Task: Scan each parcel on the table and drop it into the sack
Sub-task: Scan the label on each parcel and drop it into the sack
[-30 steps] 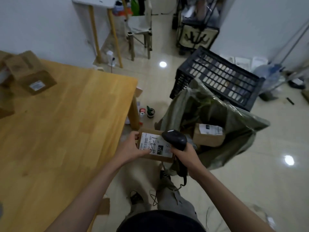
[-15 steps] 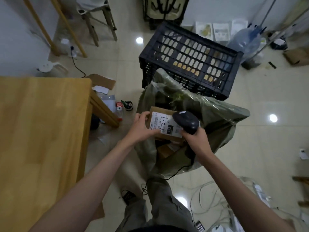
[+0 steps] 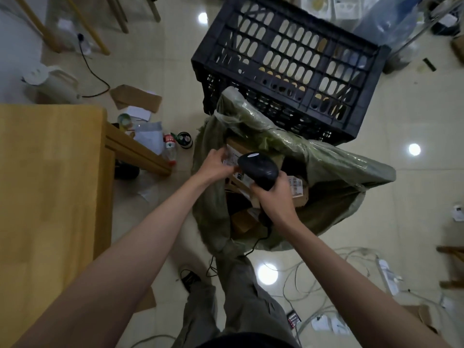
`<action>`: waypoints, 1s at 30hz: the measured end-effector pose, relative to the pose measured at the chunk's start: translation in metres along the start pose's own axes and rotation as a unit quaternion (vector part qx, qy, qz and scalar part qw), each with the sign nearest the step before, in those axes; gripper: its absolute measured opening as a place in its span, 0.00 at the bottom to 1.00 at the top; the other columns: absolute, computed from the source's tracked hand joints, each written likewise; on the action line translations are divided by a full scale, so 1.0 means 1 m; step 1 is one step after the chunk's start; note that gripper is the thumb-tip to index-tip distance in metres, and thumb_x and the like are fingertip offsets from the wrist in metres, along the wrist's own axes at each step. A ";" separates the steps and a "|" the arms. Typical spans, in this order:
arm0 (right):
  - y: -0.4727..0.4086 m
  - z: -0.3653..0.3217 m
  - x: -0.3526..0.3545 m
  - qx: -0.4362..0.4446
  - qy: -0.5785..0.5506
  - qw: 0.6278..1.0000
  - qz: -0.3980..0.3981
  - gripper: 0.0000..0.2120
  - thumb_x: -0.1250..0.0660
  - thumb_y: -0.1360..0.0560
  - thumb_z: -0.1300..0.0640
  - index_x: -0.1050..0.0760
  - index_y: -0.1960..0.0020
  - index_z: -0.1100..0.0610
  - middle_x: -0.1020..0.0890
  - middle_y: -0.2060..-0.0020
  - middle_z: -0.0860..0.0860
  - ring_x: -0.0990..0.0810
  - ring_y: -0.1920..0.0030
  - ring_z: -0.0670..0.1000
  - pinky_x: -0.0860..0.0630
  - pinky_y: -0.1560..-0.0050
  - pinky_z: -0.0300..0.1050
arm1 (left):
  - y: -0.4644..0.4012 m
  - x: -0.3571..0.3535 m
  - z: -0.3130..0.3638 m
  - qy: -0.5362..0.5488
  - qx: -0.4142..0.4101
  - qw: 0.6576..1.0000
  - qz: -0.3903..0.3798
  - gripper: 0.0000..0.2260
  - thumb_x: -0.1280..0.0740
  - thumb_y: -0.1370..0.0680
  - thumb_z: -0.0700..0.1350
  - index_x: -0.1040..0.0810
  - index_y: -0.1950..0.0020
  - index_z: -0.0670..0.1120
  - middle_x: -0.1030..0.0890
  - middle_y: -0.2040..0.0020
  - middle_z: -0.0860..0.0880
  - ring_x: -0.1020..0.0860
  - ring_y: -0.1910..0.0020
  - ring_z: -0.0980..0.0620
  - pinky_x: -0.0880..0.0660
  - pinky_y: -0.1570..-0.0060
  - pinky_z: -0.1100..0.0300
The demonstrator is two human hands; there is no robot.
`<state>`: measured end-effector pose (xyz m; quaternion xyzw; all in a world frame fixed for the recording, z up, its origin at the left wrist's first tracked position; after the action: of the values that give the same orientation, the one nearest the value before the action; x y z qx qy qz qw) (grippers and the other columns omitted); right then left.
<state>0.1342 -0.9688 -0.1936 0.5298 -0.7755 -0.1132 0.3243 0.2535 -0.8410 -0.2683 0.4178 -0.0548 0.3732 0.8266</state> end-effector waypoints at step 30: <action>0.037 -0.102 -0.103 0.019 0.205 0.950 -0.235 0.08 0.29 0.26 0.60 0.20 0.47 0.59 0.14 0.58 0.58 0.14 0.59 0.57 0.15 0.54 0.54 | 0.191 0.129 -0.098 -0.152 0.067 0.981 0.102 0.29 0.27 0.26 0.52 0.30 0.27 0.48 0.26 0.31 0.47 0.26 0.35 0.48 0.28 0.37 0.54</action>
<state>0.1938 -0.8445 -0.1355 0.7145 -0.5480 -0.0602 0.4308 0.1971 -0.6246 -0.1557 0.5160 -0.1970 0.3904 0.7365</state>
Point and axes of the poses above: each hand's wrist, its own y-axis away from the middle knuckle, its own x-axis out of the back of the hand, z = x × y, the point moved 5 cm from there along -y, towards the middle knuckle
